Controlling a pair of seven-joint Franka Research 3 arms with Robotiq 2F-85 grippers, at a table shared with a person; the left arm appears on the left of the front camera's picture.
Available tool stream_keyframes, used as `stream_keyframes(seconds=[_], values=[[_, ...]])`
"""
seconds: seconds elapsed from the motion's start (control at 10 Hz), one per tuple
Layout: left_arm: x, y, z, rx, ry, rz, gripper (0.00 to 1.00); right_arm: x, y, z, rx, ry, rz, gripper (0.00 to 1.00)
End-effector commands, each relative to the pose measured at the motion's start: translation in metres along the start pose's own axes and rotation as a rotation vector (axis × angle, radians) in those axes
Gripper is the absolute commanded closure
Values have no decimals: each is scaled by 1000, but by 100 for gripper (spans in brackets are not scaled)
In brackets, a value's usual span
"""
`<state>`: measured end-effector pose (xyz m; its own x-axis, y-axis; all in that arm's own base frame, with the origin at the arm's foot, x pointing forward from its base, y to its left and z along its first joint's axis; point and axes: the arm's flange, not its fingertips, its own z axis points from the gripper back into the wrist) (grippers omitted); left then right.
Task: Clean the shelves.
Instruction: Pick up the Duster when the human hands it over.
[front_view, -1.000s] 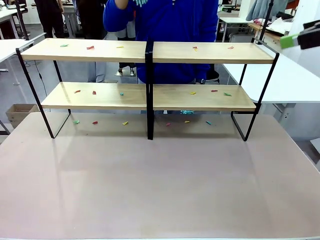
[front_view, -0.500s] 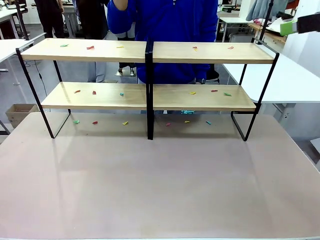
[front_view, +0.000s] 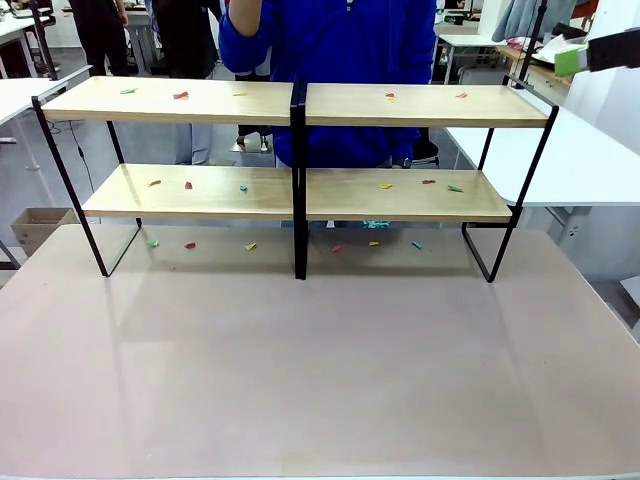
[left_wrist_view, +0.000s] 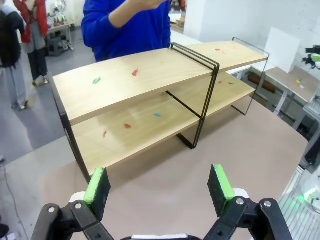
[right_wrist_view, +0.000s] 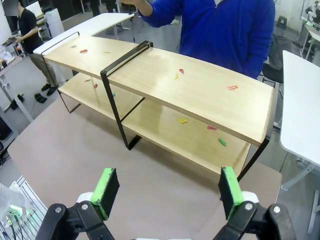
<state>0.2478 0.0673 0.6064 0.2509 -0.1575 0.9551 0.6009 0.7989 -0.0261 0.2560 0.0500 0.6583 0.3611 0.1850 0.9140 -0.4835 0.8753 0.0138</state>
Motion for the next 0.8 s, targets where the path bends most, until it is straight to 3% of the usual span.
stream_keyframes(seconds=[0.0, 0.7], values=[[2, -3, 3, -15, -14, -7, 0, 0, 0, 1, 0, -3, 0, 0], [2, -3, 3, -15, -14, -7, 0, 0, 0, 1, 0, -3, 0, 0]])
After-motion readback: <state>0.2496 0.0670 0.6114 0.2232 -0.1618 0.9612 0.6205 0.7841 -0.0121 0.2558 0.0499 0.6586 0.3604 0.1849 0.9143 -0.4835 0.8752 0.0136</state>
